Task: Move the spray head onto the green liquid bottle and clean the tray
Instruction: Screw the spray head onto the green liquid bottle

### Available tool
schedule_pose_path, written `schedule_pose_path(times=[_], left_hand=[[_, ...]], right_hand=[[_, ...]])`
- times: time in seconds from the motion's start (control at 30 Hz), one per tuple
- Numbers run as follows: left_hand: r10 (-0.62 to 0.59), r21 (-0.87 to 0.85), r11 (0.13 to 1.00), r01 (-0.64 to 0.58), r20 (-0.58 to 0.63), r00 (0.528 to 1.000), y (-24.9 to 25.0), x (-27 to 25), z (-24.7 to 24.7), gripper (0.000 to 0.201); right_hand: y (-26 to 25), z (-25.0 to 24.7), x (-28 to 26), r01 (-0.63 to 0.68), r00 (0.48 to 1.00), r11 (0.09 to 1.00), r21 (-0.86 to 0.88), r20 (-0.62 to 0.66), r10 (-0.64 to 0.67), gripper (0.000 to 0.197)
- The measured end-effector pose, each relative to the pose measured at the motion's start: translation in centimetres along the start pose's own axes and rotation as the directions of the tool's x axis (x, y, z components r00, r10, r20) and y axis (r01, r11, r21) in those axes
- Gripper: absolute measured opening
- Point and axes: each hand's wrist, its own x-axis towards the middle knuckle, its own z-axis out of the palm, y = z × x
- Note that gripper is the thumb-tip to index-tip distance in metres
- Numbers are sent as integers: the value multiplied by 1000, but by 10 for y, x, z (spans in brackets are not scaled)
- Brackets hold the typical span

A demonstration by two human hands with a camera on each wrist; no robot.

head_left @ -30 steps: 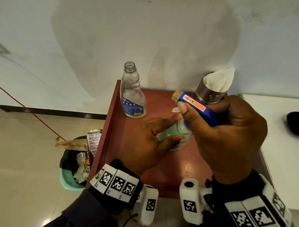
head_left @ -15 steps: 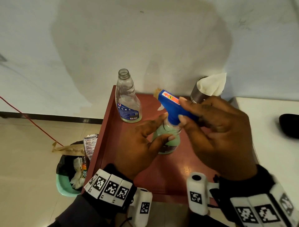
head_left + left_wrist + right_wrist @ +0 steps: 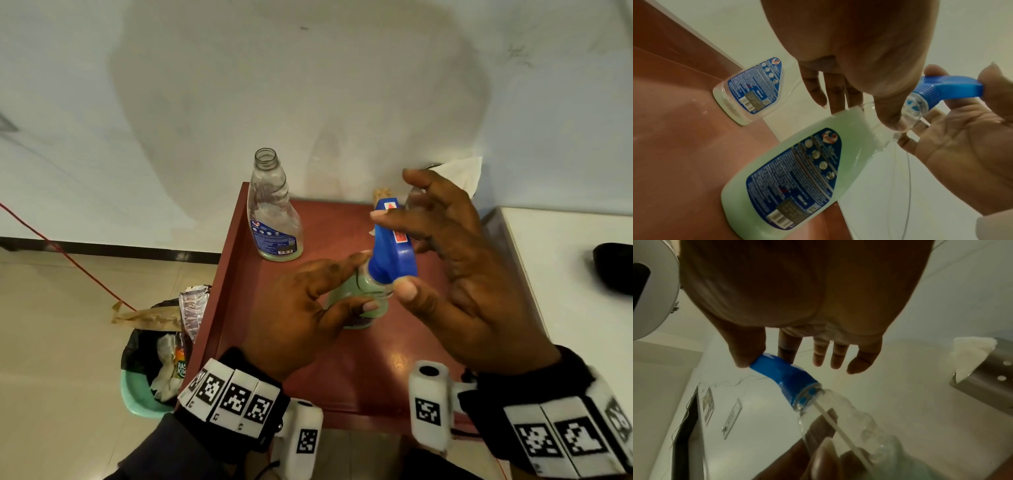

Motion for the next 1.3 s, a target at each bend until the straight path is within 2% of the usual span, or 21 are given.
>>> schedule_pose_path(times=[0.1,0.23,0.37,0.43,0.57,0.63,0.7,0.77,0.83,0.87,0.93,1.0,1.07,1.1,1.23,1.3], left_hand=[[-17,6,1000,17,5,1000,3,0,-2,52],[5,60,998,-4,-15,1000,8,0,-1,37],[-19,39,999,20,-47,999,3,0,2,44],[-33,60,998,37,-65,997,4,0,3,46],[-49,85,995,59,-110,993,8,0,4,62],[-48,60,997,53,-91,995,6,-1,3,61],[-57,51,997,61,-66,996,6,-1,3,57],[-64,55,996,67,-46,997,5,-1,2,56],[-59,64,996,61,-27,998,6,-2,1,52],[-52,72,996,53,-25,998,6,-2,1,48],[-26,98,995,29,-32,999,8,-3,1,40],[-28,102,994,28,-9,1000,11,-3,4,46],[-45,89,995,43,20,999,12,-3,6,53],[-39,101,994,38,11,999,12,-3,6,54],[7,108,994,2,-80,997,13,-3,3,53],[27,146,989,-14,-90,996,17,-3,6,54]], right_hand=[[-7,7,2,10,995,999,46,-104,-5,56],[-16,20,3,-90,905,972,-219,-426,-12,60],[-21,15,-2,-82,860,969,-235,-508,-51,40],[-26,10,-3,-23,865,976,-216,-494,-89,33],[-30,17,-3,88,939,996,-7,-334,-86,22],[-21,16,-3,52,946,985,165,-325,5,33],[-11,8,-3,4,963,955,295,-259,76,48],[-6,2,-1,-62,981,972,226,-166,101,67],[-8,5,2,-108,988,982,158,-97,124,76],[-11,10,3,-124,983,977,171,-111,144,73],[-17,24,4,-143,951,973,182,-247,186,56],[-27,36,6,-186,881,982,46,-434,187,49],[-34,40,5,-242,828,967,-73,-535,167,51],[-37,39,5,-234,826,968,-94,-544,147,48],[-33,23,5,-124,889,979,-161,-457,37,29],[-33,26,4,-159,855,967,-199,-517,34,25]])
